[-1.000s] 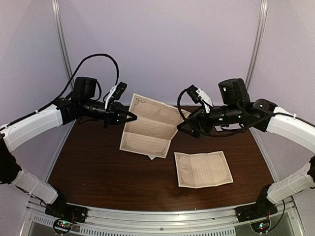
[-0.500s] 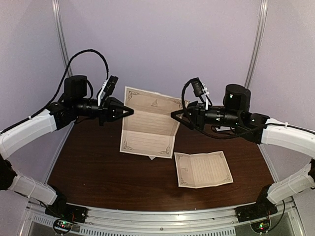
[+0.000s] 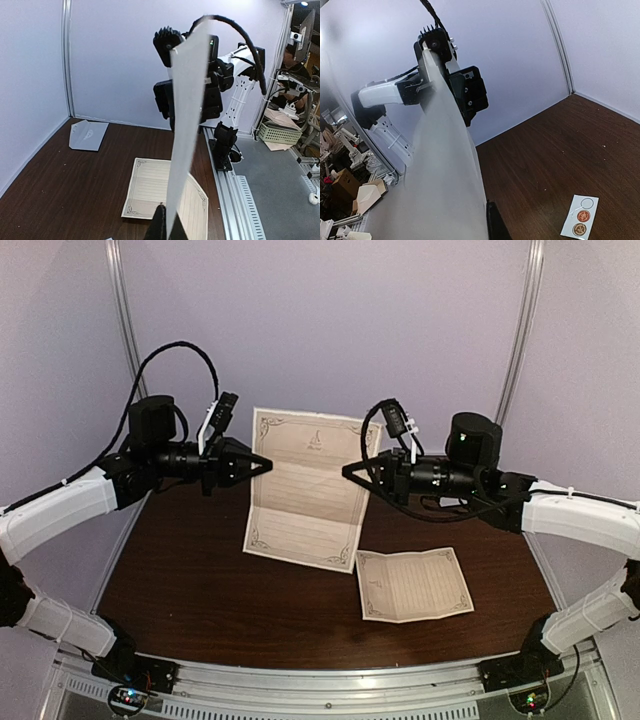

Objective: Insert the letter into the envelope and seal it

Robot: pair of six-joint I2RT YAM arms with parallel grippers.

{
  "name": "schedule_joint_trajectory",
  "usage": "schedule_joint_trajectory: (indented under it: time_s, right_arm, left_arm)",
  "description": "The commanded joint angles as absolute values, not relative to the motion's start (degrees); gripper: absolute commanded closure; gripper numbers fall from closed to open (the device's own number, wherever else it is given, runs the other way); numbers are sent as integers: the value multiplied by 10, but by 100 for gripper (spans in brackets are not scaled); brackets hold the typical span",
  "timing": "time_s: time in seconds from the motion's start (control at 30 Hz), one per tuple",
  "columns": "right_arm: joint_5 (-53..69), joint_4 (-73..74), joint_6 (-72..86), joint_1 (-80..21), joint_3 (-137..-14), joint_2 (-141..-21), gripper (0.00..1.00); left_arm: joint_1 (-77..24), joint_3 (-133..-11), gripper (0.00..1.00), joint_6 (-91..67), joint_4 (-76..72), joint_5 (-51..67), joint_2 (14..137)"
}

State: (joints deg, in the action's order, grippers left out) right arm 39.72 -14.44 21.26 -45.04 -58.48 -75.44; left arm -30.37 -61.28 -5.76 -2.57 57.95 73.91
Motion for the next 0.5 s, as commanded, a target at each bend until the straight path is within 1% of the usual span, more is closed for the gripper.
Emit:
schedule_joint_trajectory:
  time_s: [0.0, 0.03, 0.1, 0.13, 0.17, 0.2, 0.27, 0.37, 0.43, 0.47]
  right_arm:
    - [375, -165, 221, -454, -583, -751, 100]
    - [364, -170, 222, -454, -580, -747, 100]
    - [346, -193, 231, -454, -567, -735, 100]
    - [340, -207, 236, -452, -559, -729, 100]
    - [336, -218, 240, -453, -552, -724, 100]
    - [332, -225, 242, -453, -549, -719, 100]
    - [326, -228, 242, -452, -548, -716, 100]
    - [324, -228, 243, -452, -548, -715, 100]
    - [324, -230, 245, -452, -548, -714, 100]
    - [325, -230, 247, -451, -547, -713, 100]
  left_arm:
    - [-300, -613, 88, -66, -55, 598, 737]
    - [-300, -613, 76, -65, -53, 599, 738]
    - [-300, -614, 58, -64, -50, 603, 741]
    - [-300, -616, 52, -64, -47, 606, 744]
    - [-300, -618, 48, -64, -45, 610, 747]
    - [-300, -620, 47, -64, -42, 614, 750]
    - [-299, -623, 48, -63, -40, 622, 755]
    - [-300, -622, 55, -63, -40, 620, 755]
    - [-300, -621, 57, -64, -40, 621, 757]
    - [-300, -621, 60, -64, -40, 622, 758]
